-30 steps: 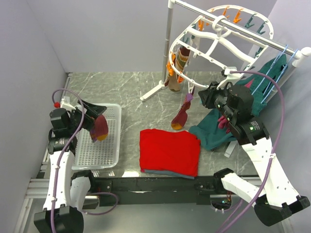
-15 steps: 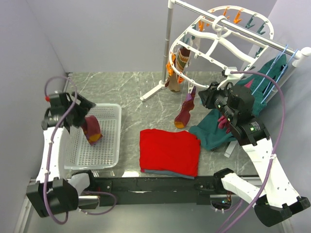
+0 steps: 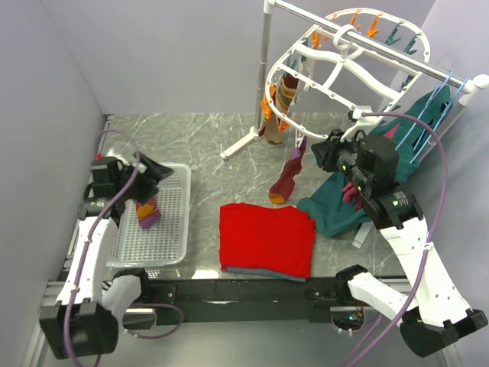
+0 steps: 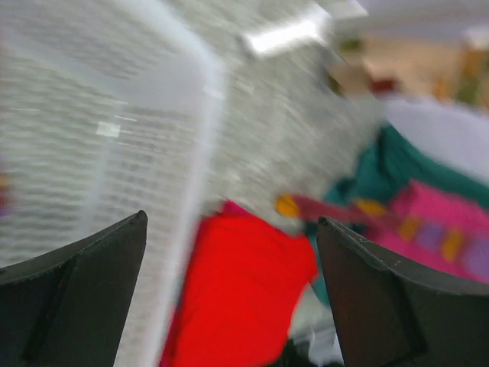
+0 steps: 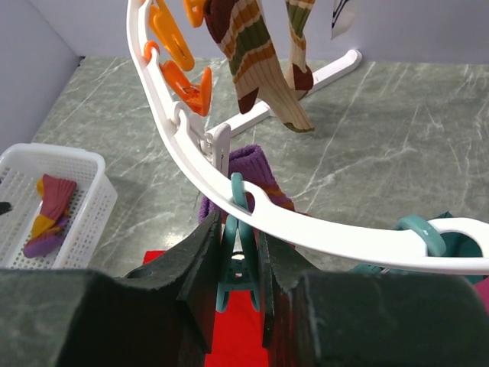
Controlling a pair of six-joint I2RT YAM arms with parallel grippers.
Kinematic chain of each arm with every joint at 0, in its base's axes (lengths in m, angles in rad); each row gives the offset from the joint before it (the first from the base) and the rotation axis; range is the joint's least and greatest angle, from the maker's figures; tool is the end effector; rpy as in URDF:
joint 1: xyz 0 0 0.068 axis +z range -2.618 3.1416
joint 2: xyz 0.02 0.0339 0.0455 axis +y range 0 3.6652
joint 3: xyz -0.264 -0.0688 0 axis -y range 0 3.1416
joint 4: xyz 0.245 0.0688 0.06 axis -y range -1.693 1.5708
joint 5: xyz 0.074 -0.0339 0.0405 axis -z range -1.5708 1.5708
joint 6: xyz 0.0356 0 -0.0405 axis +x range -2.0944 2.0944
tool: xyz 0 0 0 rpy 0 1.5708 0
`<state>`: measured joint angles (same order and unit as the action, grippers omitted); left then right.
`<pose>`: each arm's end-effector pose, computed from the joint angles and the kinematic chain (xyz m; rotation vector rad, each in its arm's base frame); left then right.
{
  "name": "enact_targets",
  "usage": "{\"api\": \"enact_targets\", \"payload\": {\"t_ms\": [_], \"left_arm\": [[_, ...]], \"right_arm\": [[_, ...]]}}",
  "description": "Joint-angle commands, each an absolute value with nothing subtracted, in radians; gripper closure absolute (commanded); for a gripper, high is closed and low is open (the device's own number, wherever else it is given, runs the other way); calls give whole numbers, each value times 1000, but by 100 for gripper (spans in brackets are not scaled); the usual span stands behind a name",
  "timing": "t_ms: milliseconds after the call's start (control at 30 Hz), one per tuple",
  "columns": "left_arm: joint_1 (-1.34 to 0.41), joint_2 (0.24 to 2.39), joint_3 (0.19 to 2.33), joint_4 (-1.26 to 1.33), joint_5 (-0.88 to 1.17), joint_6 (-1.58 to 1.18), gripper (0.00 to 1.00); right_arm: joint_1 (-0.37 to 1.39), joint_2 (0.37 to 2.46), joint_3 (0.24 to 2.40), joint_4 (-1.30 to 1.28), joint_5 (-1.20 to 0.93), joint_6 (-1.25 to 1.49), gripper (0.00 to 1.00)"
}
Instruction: Remove the socks clipped to the hanger
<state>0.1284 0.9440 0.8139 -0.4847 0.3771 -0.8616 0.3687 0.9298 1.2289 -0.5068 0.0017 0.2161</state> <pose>0.2034 0.0130 0.2933 -0.8716 2.0819 -0.8172 0.1734 0.0669 0.4320 -0.1358 1.7927 0.4189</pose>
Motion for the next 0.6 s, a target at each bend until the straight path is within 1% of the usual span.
{"api": "enact_targets", "payload": {"t_ms": [0, 67, 100, 167, 200, 300, 367, 400, 467, 500, 567], "left_arm": [[-128, 888, 810, -151, 468, -940, 2], [-219, 905, 805, -63, 469, -951, 1], [-295, 929, 796, 43, 468, -966, 1], [-366, 977, 796, 118, 436, -969, 4], [-433, 995, 807, 142, 417, -956, 4], [-553, 1078, 844, 224, 362, -908, 6], [-610, 1135, 865, 310, 347, -861, 5], [-665, 1152, 873, 339, 333, -841, 5], [-722, 1201, 902, 389, 302, -792, 3], [-773, 1219, 913, 396, 255, -737, 2], [-817, 1265, 939, 417, 195, -657, 2]], "right_arm": [[373, 923, 1210, -525, -44, 230, 100], [374, 919, 1210, -535, -46, 241, 100], [374, 916, 1210, -538, -46, 245, 100], [374, 908, 1212, -546, -49, 256, 100], [373, 904, 1212, -549, -51, 259, 100], [374, 900, 1219, -569, -43, 268, 99], [373, 900, 1230, -597, -34, 271, 94], [374, 902, 1238, -604, -22, 273, 90], [374, 904, 1243, -627, -14, 273, 87], [374, 904, 1247, -633, -8, 276, 81], [374, 904, 1250, -653, -5, 279, 74]]}}
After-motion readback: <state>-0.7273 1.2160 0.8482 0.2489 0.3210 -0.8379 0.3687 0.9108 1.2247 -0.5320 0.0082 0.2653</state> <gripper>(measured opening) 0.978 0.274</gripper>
